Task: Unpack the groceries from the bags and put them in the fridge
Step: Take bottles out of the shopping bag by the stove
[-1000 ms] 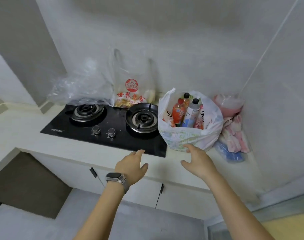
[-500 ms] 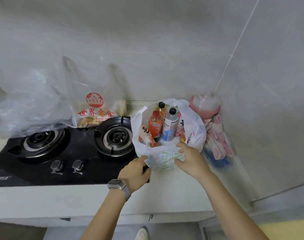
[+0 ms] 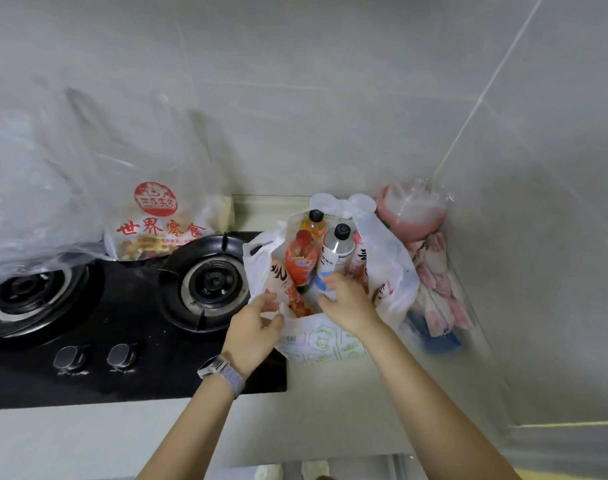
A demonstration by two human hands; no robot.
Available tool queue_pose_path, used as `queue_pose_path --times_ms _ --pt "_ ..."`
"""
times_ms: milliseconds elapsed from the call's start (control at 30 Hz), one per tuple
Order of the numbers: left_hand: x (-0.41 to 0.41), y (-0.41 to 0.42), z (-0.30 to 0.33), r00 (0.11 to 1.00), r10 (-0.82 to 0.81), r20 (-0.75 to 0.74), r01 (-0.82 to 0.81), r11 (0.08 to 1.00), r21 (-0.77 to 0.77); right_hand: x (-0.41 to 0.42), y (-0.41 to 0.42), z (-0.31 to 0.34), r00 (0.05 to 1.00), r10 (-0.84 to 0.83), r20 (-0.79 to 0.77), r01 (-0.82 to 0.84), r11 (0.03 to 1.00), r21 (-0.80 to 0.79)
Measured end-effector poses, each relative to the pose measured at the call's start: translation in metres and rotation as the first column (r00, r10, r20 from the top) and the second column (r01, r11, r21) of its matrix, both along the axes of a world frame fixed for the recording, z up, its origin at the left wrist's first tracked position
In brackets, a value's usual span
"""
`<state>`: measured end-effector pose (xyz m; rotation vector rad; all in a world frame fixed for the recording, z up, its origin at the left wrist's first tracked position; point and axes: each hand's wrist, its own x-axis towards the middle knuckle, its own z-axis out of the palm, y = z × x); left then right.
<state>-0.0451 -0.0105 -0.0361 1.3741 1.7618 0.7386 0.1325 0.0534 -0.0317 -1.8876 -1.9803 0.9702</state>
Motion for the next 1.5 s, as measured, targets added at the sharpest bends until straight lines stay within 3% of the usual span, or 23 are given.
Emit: queue_pose_path --times_ms 100,200,367,667,867,1067,1233,1367,1500 --pt "-0.001 -0.004 -0.001 1.0 0.027 0.011 -0.027 0.999 -0.025 -0.026 0.02 -0.007 0.999 0.024 -0.042 -0.029 0.992 -0.124" --pt "-0.003 -0.008 -0.004 0.992 0.109 0.06 -0.109 0.994 -0.008 -0.049 0.038 -0.022 0.981 -0.114 -0.155 0.063 0.951 -0.302" --pt "-0.009 -0.007 -0.004 0.972 0.215 0.096 -0.213 0.977 -0.029 -0.068 0.051 -0.051 0.991 -0.105 -0.083 0.053 0.877 -0.477" --pt "-0.001 -0.002 0.001 0.987 0.117 0.112 -0.112 0.993 -0.048 -0.068 0.059 -0.086 0.98 -0.173 -0.1 0.112 0.889 -0.444" --pt "0.009 0.001 0.003 0.984 0.079 0.159 -0.07 0.995 -0.064 -0.05 0.052 -0.087 0.998 0.037 -0.05 -0.05 0.955 -0.292" --pt "0.013 0.008 0.013 0.948 0.128 0.291 -0.116 0.992 -0.057 -0.019 0.032 -0.048 0.955 -0.126 -0.268 0.066 0.972 -0.224" --pt "0.026 0.013 0.031 0.963 -0.065 0.26 0.069 0.998 -0.006 0.007 0.024 -0.005 0.818 -0.278 -0.503 0.173 0.954 -0.246" --pt "0.045 0.016 0.047 0.942 -0.15 0.302 0.126 0.987 0.098 0.023 0.011 0.034 0.707 -0.293 -0.644 0.155 0.952 -0.264" --pt "0.058 0.017 0.054 0.921 -0.174 0.349 0.147 0.984 0.101 0.032 -0.01 0.07 0.674 -0.252 -0.694 0.104 0.963 -0.248"
